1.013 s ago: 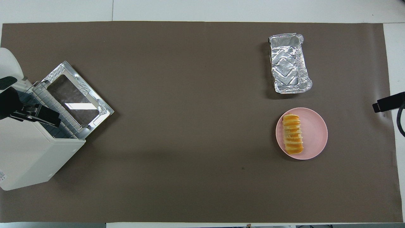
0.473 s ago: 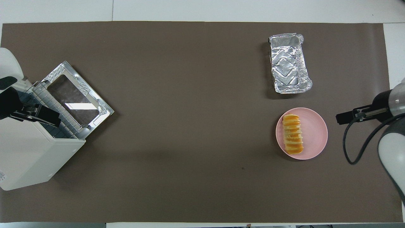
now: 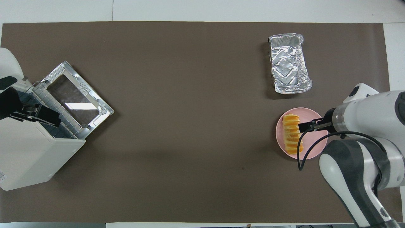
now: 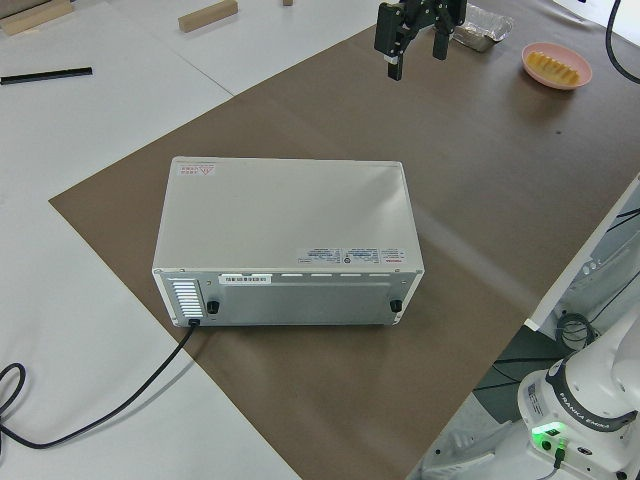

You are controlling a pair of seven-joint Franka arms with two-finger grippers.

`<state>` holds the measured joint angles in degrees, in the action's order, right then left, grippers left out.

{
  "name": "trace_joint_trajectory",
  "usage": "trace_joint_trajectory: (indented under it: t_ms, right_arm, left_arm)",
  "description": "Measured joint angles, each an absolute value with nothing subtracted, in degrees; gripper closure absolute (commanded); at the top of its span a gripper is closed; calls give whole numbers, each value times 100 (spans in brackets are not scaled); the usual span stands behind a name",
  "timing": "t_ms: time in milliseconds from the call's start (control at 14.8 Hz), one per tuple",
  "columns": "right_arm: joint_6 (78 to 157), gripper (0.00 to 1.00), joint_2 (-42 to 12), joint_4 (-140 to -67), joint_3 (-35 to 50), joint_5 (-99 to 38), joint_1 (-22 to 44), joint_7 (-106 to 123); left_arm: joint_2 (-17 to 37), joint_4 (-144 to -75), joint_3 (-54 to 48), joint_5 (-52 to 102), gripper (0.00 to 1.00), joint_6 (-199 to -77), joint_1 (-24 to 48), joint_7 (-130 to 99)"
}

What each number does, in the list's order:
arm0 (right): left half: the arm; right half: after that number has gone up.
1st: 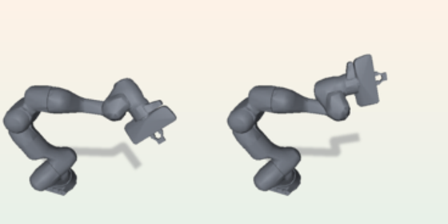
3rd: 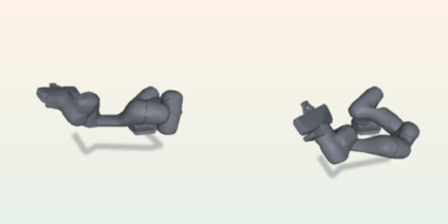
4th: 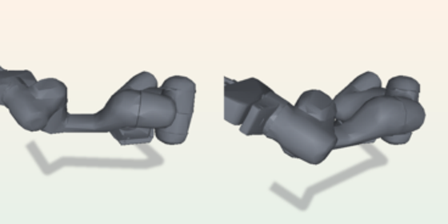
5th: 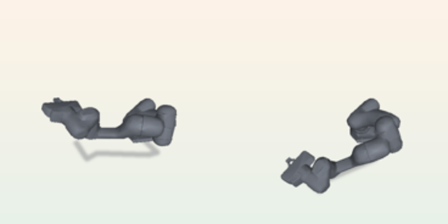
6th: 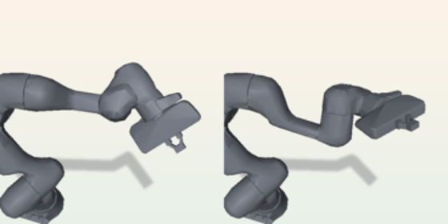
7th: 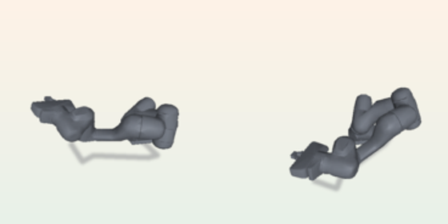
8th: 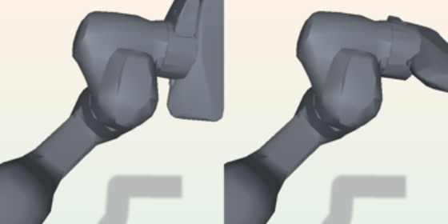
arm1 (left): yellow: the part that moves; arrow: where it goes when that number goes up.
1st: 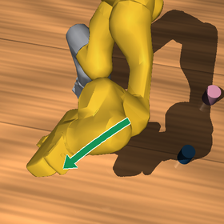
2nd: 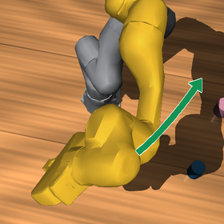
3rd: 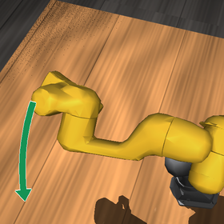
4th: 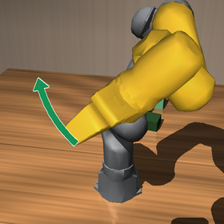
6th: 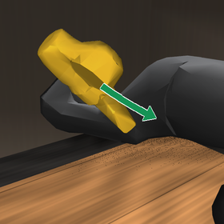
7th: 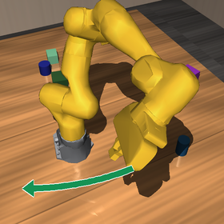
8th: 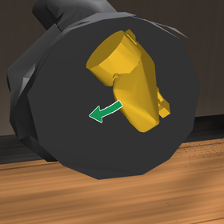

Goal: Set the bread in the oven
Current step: 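Reach the right gripper down and grasp the orange bread on the plate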

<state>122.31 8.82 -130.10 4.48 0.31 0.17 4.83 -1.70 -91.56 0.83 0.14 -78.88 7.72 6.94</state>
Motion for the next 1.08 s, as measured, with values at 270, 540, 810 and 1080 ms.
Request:
trace_joint_trajectory:
  t_ms: [270,540,810,1080]
  right_arm:
    - [13093,0,250,-13165,439,30,46,282]
    - [13661,0,-155,-13183,456,29,225,42]
    - [13756,0,-216,-13308,457,29,306,24]
    - [13758,0,-216,-13428,444,29,275,205]
  left_arm:
    - [-170,-9156,83,14,0,-7888,772,694]
    - [-170,-9156,83,14,0,-7888,772,694]
    - [-170,-9156,83,14,0,-7888,772,694]
    - [-170,-9156,83,14,0,-7888,772,694]
